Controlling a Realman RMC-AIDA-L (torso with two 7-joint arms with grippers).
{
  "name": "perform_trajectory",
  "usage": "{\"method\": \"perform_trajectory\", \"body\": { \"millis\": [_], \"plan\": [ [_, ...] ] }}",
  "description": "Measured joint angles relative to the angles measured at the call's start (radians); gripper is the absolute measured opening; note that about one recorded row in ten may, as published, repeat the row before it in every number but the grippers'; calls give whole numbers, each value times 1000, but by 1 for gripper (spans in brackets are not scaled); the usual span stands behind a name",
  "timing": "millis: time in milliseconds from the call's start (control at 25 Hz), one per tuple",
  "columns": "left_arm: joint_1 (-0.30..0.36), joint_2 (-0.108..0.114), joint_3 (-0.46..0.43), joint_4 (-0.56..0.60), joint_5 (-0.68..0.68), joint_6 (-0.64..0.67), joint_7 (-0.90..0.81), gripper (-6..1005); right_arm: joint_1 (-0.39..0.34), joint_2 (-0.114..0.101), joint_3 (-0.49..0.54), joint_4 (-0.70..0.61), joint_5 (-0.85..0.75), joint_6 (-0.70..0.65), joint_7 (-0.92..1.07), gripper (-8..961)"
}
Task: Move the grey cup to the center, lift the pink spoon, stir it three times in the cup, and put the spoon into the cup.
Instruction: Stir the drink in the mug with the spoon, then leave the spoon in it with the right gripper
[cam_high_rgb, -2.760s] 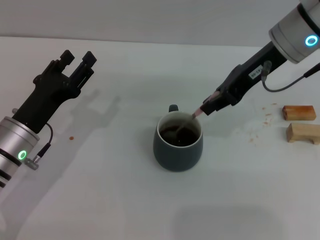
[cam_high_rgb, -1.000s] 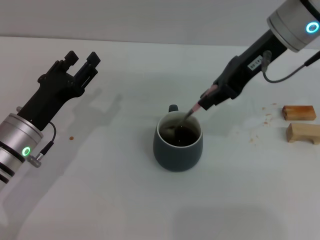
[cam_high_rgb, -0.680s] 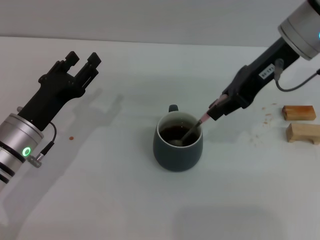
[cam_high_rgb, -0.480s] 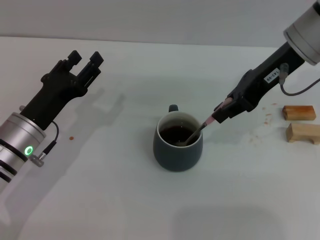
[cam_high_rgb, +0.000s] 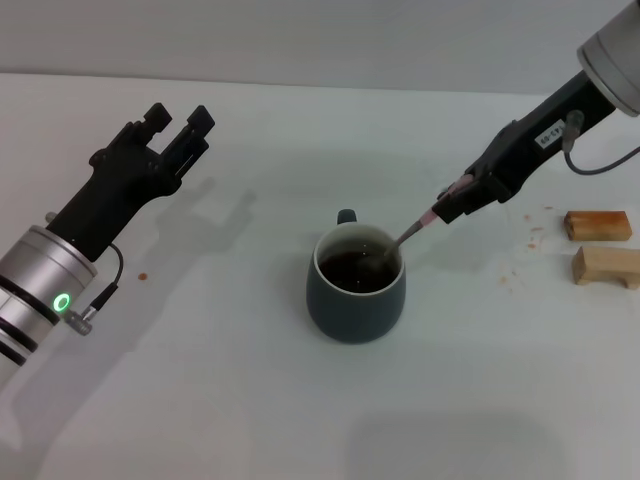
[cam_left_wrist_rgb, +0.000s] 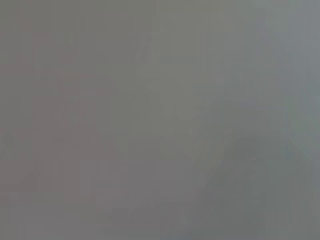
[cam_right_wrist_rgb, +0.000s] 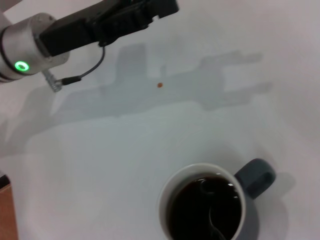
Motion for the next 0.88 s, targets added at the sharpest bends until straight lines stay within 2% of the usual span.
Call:
{"method": "perform_trajectory", "body": {
  "millis": [320,520,720,880],
  "plan": [
    [2,0,0,1,0,0,-2,693,12,-2,0,2,-1,39,2,192],
    [3,1,1,1,0,0,-2,693,36,15,-6,3,4,44,2,195],
    [7,4,2,1,0,0,-2,694,53,42,-12,4,4,32,2,198],
    [9,4,2,1,0,0,-2,694,55,49,-21,-5,1,6,7,201]
  ]
}}
